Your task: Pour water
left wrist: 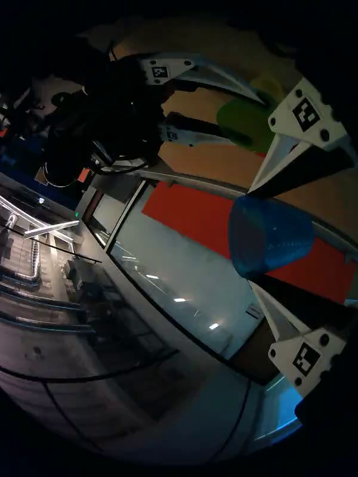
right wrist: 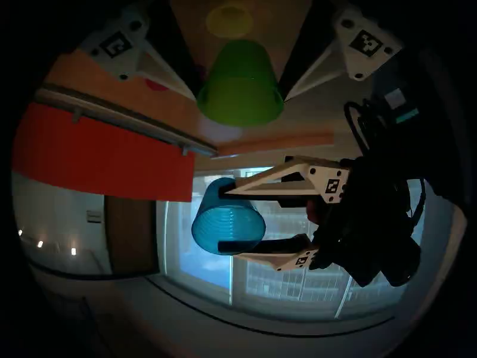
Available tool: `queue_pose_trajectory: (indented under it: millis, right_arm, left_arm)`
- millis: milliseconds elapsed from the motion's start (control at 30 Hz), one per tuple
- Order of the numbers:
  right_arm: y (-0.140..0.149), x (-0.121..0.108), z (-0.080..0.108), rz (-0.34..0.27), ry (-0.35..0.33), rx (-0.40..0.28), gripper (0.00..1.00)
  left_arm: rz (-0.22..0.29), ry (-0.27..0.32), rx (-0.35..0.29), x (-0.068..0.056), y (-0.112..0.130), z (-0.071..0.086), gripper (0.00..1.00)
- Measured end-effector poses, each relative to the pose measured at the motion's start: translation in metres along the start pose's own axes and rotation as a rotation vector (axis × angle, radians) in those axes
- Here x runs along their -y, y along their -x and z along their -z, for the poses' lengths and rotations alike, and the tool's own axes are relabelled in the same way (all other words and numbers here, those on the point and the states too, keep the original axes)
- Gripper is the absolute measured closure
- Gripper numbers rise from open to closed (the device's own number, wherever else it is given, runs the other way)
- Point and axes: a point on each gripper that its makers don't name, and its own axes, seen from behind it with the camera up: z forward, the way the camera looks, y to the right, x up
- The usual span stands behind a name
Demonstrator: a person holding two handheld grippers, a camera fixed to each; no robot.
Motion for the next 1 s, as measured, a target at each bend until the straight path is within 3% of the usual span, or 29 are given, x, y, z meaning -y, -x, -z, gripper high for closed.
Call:
queue_pose_trajectory:
  millis: [1000]
  right_arm:
    - [0.0004,-0.0033,0.0040,0.006,0.005,-0.005,0.09]
  left_arm:
    - [-0.130,-0.006,-0.005,0.0002,-0.0089,-0.0027,0.13]
